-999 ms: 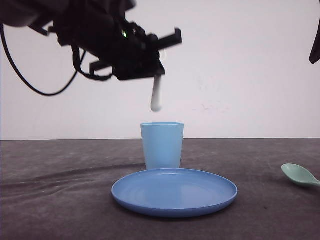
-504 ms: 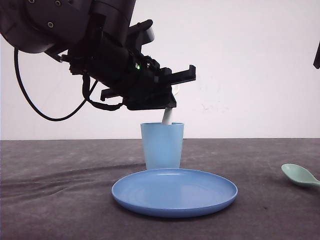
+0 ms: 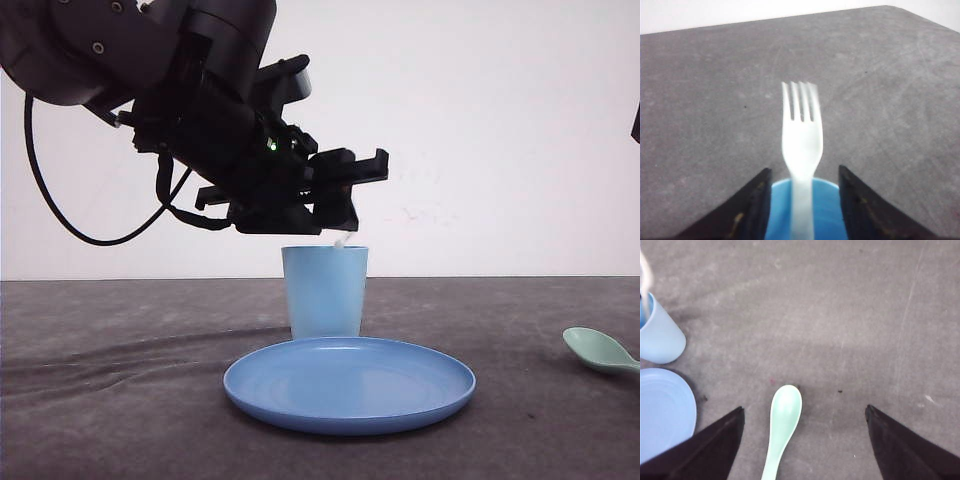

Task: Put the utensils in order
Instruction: 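Lift the fork with the left gripper and lower it into the cup, then open the left gripper and raise it away from the cup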

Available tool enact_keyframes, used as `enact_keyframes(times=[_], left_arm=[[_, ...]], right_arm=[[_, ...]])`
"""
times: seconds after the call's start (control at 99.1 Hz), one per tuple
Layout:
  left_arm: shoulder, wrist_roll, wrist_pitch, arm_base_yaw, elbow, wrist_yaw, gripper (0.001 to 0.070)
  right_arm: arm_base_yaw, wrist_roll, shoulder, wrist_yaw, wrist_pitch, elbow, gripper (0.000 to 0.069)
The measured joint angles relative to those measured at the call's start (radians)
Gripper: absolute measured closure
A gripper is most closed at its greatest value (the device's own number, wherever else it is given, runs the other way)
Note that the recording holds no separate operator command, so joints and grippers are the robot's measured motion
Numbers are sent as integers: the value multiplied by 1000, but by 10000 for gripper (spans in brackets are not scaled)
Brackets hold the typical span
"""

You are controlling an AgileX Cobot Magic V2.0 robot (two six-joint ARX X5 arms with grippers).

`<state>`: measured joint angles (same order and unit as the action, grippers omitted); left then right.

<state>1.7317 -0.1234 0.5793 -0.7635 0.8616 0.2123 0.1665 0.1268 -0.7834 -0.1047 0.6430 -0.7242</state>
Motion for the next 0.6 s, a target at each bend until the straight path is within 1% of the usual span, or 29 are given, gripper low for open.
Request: enact_keyframes(times=[0.151, 0.282, 0.373, 0.504, 0.595], left_arm=[[-89, 0, -37, 0, 0, 25, 432], [-232, 0, -153, -9, 0, 36, 432], [-357, 0, -272, -19, 0, 37, 432], [-555, 0, -494, -32, 0, 37, 432], [-675, -3, -654, -37, 0, 37, 432]], right_arm=[[2, 1, 0, -13, 8, 0, 210], [26, 17, -1, -27, 45, 0, 210], [55, 41, -15, -27, 79, 0, 210], [105, 78, -85, -22, 133, 0, 210], [135, 98, -140, 21, 156, 0, 210]])
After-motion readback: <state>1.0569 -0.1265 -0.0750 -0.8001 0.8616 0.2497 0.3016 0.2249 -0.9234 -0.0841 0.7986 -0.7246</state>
